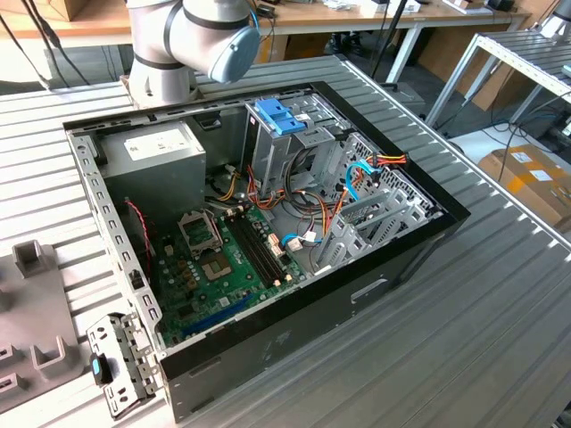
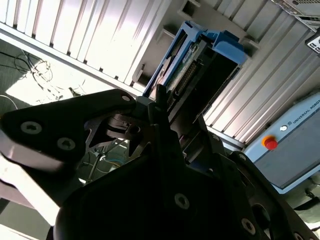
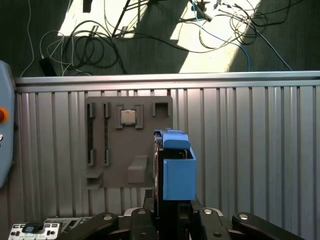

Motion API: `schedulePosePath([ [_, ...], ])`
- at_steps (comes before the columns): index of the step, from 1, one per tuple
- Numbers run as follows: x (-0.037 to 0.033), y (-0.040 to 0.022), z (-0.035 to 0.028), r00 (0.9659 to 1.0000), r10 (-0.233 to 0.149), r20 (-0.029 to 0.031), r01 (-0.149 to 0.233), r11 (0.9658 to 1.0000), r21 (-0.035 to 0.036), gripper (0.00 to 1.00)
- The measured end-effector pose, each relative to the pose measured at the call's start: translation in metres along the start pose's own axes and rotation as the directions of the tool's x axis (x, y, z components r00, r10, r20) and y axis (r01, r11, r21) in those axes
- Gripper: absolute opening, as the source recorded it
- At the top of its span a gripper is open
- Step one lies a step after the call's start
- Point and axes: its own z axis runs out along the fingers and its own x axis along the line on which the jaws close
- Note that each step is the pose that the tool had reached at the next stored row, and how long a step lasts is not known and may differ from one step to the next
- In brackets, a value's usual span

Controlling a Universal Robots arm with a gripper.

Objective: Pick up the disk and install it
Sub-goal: 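Pick up the disk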

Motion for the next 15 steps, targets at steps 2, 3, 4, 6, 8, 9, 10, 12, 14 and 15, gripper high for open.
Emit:
schedulePosePath([
  [2,-0.0002,-0.0050,0.0000,1.0000,0.000,0.0000,0.000,1.0000,0.0000,0.35],
  [3,-0.0002,-0.0081,0.0001,1.0000,0.000,0.0001,0.000,1.0000,0.0001,0.35],
  [4,-0.0004,-0.0131,0.0001,1.0000,0.000,0.0000,0.000,1.0000,0.0000,0.35],
  [6,-0.0005,-0.0175,0.0001,1.0000,0.000,0.0000,0.000,1.0000,0.0000,0.35],
  [8,-0.0007,-0.0242,0.0002,1.0000,0.000,0.0000,0.000,1.0000,0.0000,0.35],
  [9,-0.0008,-0.0268,0.0002,1.0000,0.000,0.0000,0.000,1.0000,0.0000,0.35],
  [10,-0.0009,-0.0299,0.0002,1.0000,0.000,0.0000,0.000,1.0000,0.0000,0.35],
  [12,-0.0011,-0.0375,0.0002,1.0000,0.000,0.0000,0.000,1.0000,0.0000,0.35],
  [14,-0.0014,-0.0466,0.0003,1.0000,0.000,0.0000,0.000,1.0000,-0.0001,0.35],
  [15,-0.0015,-0.0495,0.0003,1.0000,0.000,0.0000,0.000,1.0000,-0.0001,0.35],
])
